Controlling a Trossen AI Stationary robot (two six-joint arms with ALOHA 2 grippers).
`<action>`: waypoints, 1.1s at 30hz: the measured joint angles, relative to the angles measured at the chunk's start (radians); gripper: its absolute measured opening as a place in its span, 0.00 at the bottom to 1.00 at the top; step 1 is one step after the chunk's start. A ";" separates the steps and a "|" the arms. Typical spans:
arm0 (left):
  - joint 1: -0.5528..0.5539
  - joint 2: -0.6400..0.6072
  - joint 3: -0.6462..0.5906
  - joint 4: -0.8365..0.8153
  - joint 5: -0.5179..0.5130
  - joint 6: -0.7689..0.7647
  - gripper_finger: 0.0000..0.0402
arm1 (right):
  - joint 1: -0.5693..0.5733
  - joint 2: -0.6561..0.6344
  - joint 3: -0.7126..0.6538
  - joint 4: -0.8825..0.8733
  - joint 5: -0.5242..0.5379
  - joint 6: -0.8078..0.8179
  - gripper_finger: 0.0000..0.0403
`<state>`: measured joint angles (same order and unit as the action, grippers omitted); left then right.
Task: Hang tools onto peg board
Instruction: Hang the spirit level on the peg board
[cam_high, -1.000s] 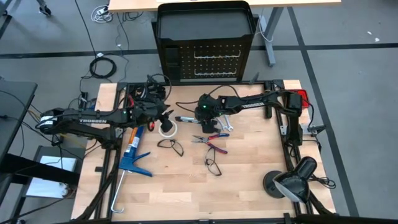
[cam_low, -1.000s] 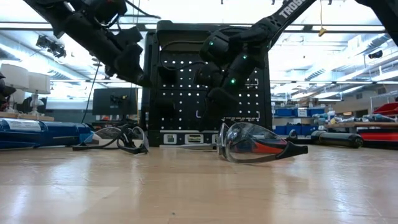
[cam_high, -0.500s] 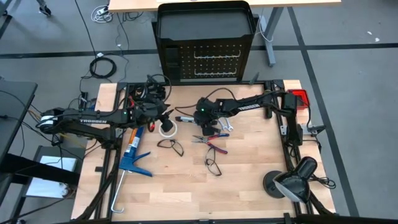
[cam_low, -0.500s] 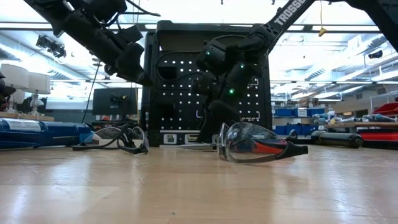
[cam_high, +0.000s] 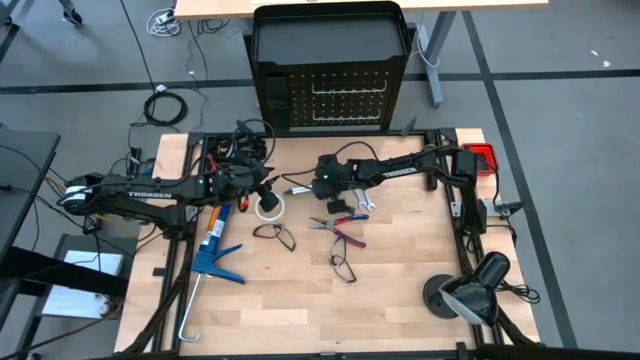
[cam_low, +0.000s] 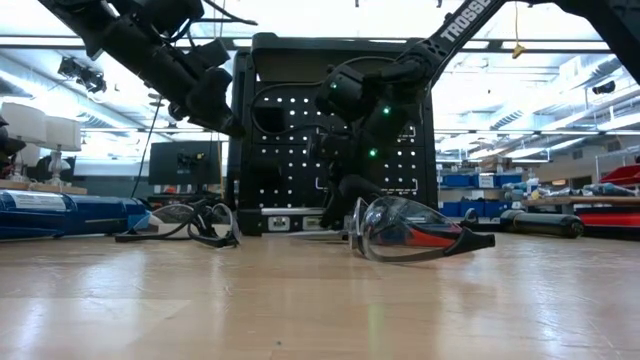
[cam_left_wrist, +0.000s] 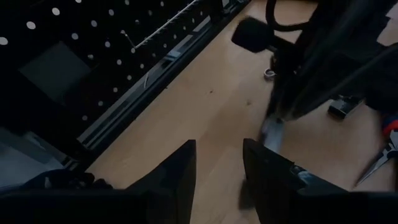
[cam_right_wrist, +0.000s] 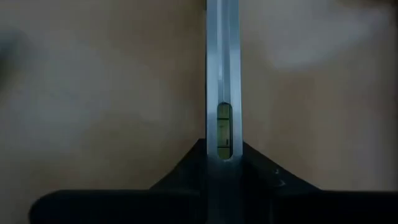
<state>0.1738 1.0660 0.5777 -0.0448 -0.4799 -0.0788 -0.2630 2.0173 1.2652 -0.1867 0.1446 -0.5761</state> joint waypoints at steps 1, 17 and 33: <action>0.000 0.000 0.000 0.000 0.000 0.000 0.34 | 0.000 0.000 0.000 0.002 0.018 -0.013 0.16; 0.000 0.000 0.000 0.005 -0.032 0.053 0.34 | 0.000 -0.181 0.018 0.142 0.372 -0.177 0.16; -0.022 0.018 0.000 0.111 -0.051 0.128 0.34 | -0.193 -0.336 -0.001 0.258 0.496 -0.526 0.18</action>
<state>0.1520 1.0844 0.5777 0.0659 -0.5312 0.0494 -0.4560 1.6810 1.2640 0.0711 0.6408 -1.1018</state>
